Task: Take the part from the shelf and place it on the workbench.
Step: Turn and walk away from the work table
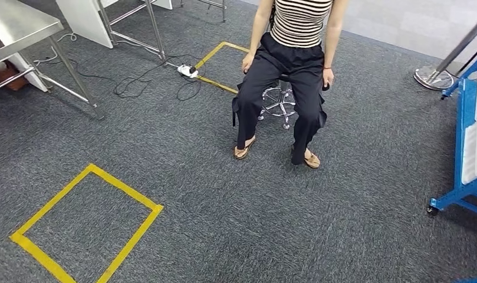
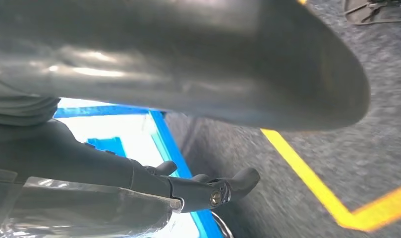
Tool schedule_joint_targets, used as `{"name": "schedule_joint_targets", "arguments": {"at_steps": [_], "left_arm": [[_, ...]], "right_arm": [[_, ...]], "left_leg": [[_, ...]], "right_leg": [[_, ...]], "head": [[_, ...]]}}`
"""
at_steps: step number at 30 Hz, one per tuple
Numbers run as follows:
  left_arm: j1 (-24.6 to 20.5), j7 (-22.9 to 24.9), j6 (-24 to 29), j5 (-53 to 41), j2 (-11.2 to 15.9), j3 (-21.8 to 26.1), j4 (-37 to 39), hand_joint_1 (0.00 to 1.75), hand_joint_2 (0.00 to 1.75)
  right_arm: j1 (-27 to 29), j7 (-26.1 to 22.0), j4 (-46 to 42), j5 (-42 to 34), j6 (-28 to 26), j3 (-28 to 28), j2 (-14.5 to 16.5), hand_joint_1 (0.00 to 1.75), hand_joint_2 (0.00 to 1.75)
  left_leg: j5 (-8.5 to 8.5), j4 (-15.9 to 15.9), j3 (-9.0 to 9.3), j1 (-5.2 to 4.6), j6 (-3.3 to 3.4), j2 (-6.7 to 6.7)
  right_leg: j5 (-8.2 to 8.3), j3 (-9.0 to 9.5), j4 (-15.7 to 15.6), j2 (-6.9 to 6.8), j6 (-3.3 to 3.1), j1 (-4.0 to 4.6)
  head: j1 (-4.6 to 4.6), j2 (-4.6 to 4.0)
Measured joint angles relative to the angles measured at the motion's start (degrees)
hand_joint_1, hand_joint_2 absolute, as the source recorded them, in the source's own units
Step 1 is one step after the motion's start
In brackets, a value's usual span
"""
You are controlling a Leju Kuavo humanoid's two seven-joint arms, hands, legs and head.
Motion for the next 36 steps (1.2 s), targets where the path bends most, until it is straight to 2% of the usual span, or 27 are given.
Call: {"name": "schedule_joint_targets", "arguments": {"at_steps": [1,3,4,5,7,8,9,11,12,13,14,15,16,18,20,22,23,24,26,28,29,30,31,33,34,35,36], "left_arm": [[0.0,0.0,-0.2,0.1,0.0,-0.1,0.0,0.00,0.00],[-0.1,-1.1,-0.4,0.3,0.0,-0.2,0.0,0.00,0.00],[-0.2,-2.2,-0.3,0.5,0.1,-0.2,0.0,0.00,0.00],[-0.4,-3.4,-0.2,0.7,0.1,-0.2,0.0,0.00,0.00],[-1.0,-5.1,-0.2,1.0,0.2,-0.2,0.0,0.00,0.00],[-1.3,-5.3,-0.2,1.0,0.3,-0.2,0.0,0.00,0.00],[-1.4,-5.5,-0.2,1.0,0.4,-0.2,0.0,0.00,0.00],[-1.4,-5.6,-0.2,1.1,0.5,-0.2,0.0,0.00,0.00],[-1.4,-5.6,-0.2,1.1,0.5,-0.2,0.0,0.00,0.00],[-1.3,-5.6,-0.2,1.1,0.5,-0.2,0.0,0.00,0.00],[-1.3,-5.6,-0.2,1.1,0.5,-0.2,0.0,0.00,0.00],[-1.3,-5.6,-0.3,1.1,0.6,-0.2,0.0,0.00,0.00],[-1.3,-5.6,-0.3,1.1,0.6,-0.2,0.0,0.00,0.00],[-1.3,-5.6,-0.3,1.1,0.8,-0.2,0.0,0.00,0.00],[-1.3,-5.5,-0.3,1.1,0.9,-0.2,0.0,0.00,0.00],[-1.5,-5.4,-0.4,1.1,0.9,-0.2,0.0,0.00,0.00],[-1.6,-5.3,-0.4,1.1,0.9,-0.2,0.0,0.00,0.00],[-1.6,-5.3,-0.4,1.1,0.9,-0.2,0.0,0.00,0.00],[-1.6,-5.3,-0.4,1.2,0.9,-0.2,0.0,0.00,0.00],[-1.5,-5.3,-0.4,1.2,1.0,-0.2,0.0,0.00,0.00],[-1.5,-5.3,-0.4,1.2,1.0,-0.2,0.0,0.00,0.00],[-1.5,-5.3,-0.4,1.3,0.9,-0.2,0.0,0.00,0.00],[-1.6,-5.3,-0.4,1.3,0.9,-0.2,0.0,0.00,0.00],[-1.6,-5.3,-0.4,1.3,0.9,-0.2,0.0,0.00,0.00],[-1.6,-5.3,-0.4,1.3,0.9,-0.2,0.0,0.00,0.00],[-1.7,-5.3,-0.4,1.3,0.9,-0.2,0.0,0.00,0.00],[-1.7,-5.3,-0.4,1.3,0.9,-0.2,0.0,0.00,0.00]], "right_arm": [[0.0,0.1,0.0,-0.1,0.0,0.0,0.0,0.00,0.00],[-0.1,-0.6,0.1,-0.4,-0.2,-0.1,-0.1,0.00,0.00],[-0.2,-1.5,0.1,-0.6,-0.4,-0.3,-0.1,0.00,0.00],[-0.3,-2.6,0.1,-0.9,-0.8,-0.5,-0.1,0.00,0.00],[-0.6,-4.1,0.1,-1.1,-1.2,-0.9,-0.1,0.00,0.00],[-0.7,-4.3,0.1,-1.2,-1.3,-1.1,-0.1,0.00,0.00],[-0.8,-4.4,0.1,-1.2,-1.4,-1.2,-0.1,0.00,0.00],[-1.0,-4.5,0.1,-1.3,-1.6,-1.4,-0.1,0.00,0.00],[-1.1,-4.6,0.1,-1.4,-1.6,-1.5,0.0,0.00,0.00],[-1.1,-4.6,0.1,-1.5,-1.7,-1.5,0.0,0.00,0.00],[-1.1,-4.6,0.1,-1.5,-1.7,-1.6,0.0,0.00,0.00],[-1.1,-4.6,0.1,-1.6,-1.7,-1.7,0.0,0.00,0.00],[-1.1,-4.6,0.1,-1.6,-1.7,-1.8,0.1,0.00,0.00],[-1.2,-4.6,0.1,-1.7,-1.7,-2.0,0.2,0.00,0.00],[-1.3,-4.7,0.1,-1.7,-1.8,-2.2,0.4,0.00,0.00],[-1.2,-4.8,0.1,-1.8,-1.8,-2.4,0.5,0.00,0.00],[-1.1,-4.8,0.2,-1.8,-1.8,-2.4,0.6,0.00,0.00],[-1.1,-4.8,0.2,-1.8,-1.8,-2.4,0.6,0.00,0.00],[-1.2,-4.9,0.2,-1.8,-1.8,-2.5,0.5,0.00,0.00],[-1.4,-4.9,0.2,-1.7,-1.8,-2.5,0.5,0.00,0.00],[-1.3,-4.9,0.2,-1.7,-1.8,-2.5,0.5,0.00,0.00],[-1.2,-4.9,0.3,-1.7,-1.8,-2.5,0.5,0.00,0.00],[-1.2,-4.9,0.3,-1.7,-1.8,-2.5,0.5,0.00,0.00],[-1.2,-4.9,0.3,-1.7,-1.8,-2.6,0.4,0.00,0.00],[-1.3,-5.0,0.3,-1.7,-1.8,-2.6,0.4,0.00,0.00],[-1.4,-5.0,0.3,-1.7,-1.8,-2.6,0.4,0.00,0.00],[-1.4,-5.0,0.3,-1.7,-1.8,-2.6,0.4,0.00,0.00]], "left_leg": [[-0.03,0.0,0.07,0.00,-0.06,0.66],[-0.21,0.0,0.29,-0.22,-0.44,1.76],[-0.27,0.1,0.40,-0.34,-0.77,2.20],[-0.30,0.0,0.48,-0.42,-1.12,2.62],[-0.34,0.0,0.59,-0.24,-1.93,3.26],[-0.82,0.3,0.52,-0.07,-2.29,2.71],[-1.95,1.7,0.06,0.07,-2.63,1.51],[-6.02,8.1,-2.61,0.26,-3.03,-1.69],[-8.05,12.4,-4.56,0.29,-3.08,-2.64],[-9.23,15.8,-6.23,0.28,-3.06,-3.05],[-9.17,17.2,-7.09,0.27,-2.94,-3.20],[-7.88,16.3,-6.84,0.26,-2.73,-3.35],[-5.71,13.2,-5.53,0.25,-2.44,-3.75],[-1.63,5.0,-1.85,0.26,-1.74,-6.14],[-0.37,0.8,-0.07,0.09,-1.30,-7.73],[-0.19,0.3,-0.03,-0.13,-0.89,-6.75],[0.13,-0.1,0.04,-0.10,-0.59,-6.09],[0.45,-0.4,0.09,-0.03,-0.25,-5.39],[0.84,-0.9,0.09,-0.02,0.16,-3.78],[0.86,-0.9,-0.10,-0.16,0.26,-2.01],[0.85,-0.9,-0.15,-0.20,0.24,-1.18],[0.83,-0.9,-0.15,-0.20,0.20,-0.44],[0.78,-0.9,-0.10,-0.19,0.13,0.25],[0.54,-0.8,0.09,-0.34,-0.26,1.51],[0.39,-0.7,0.18,-0.48,-0.55,2.06],[0.27,-0.6,0.27,-0.61,-0.88,2.56],[0.19,-0.6,0.35,-0.68,-1.23,3.05]], "right_leg": [[1.36,2.44,-4.0,-0.66,0.39,-0.02],[3.66,7.27,-12.5,-3.24,0.44,0.09],[4.24,8.40,-14.8,-4.07,0.12,0.21],[4.40,8.63,-15.6,-4.38,-0.30,0.37],[4.77,8.34,-15.7,-3.14,-1.13,0.43],[4.97,8.41,-15.9,-2.57,-1.53,0.33],[5.21,8.49,-16.0,-1.96,-1.97,0.20],[5.58,8.44,-16.1,-0.68,-2.54,0.16],[5.68,8.31,-16.0,0.03,-2.70,0.28],[5.74,8.22,-16.0,0.78,-2.79,0.43],[5.78,8.16,-16.0,1.54,-2.83,0.57],[5.81,8.16,-15.9,2.34,-2.86,0.67],[5.84,8.21,-15.9,3.11,-2.87,0.75],[5.90,8.20,-15.7,4.51,-2.75,0.89],[6.15,7.81,-15.6,5.73,-2.32,0.86],[6.53,7.21,-15.7,6.82,-1.60,0.64],[6.47,6.80,-15.5,6.37,-1.36,0.57],[5.88,6.11,-14.5,5.18,-1.26,0.62],[2.83,3.17,-8.7,1.92,-1.37,0.58],[-0.57,-0.57,-0.6,0.57,-1.17,0.30],[-1.26,-1.47,1.6,0.39,-0.81,0.13],[-0.92,-0.99,1.2,0.20,-0.29,-0.02],[0.20,0.79,-1.7,-0.25,0.28,-0.15],[3.03,6.04,-10.7,-2.51,0.92,-0.14],[4.04,7.90,-13.9,-3.44,0.73,-0.04],[4.57,8.84,-15.6,-3.95,0.36,0.09],[4.77,8.83,-16.0,-3.76,-0.10,0.27]], "head": [[0.02,0.00],[0.00,0.00],[-0.03,0.00],[-0.07,0.00],[-0.08,0.00],[-0.17,0.00],[-0.28,0.00],[-0.57,0.00],[-0.61,0.00],[-0.61,0.00],[-0.61,0.00],[-0.60,0.00],[-0.61,0.00],[-0.58,0.00],[-0.56,0.00],[-0.57,0.00],[-0.55,0.00],[-0.44,0.00],[-0.19,0.00],[-0.02,0.00],[-0.02,0.00],[0.02,0.00],[0.02,0.00],[0.07,0.00],[0.04,0.00],[0.02,0.00],[-0.02,0.00]]}}
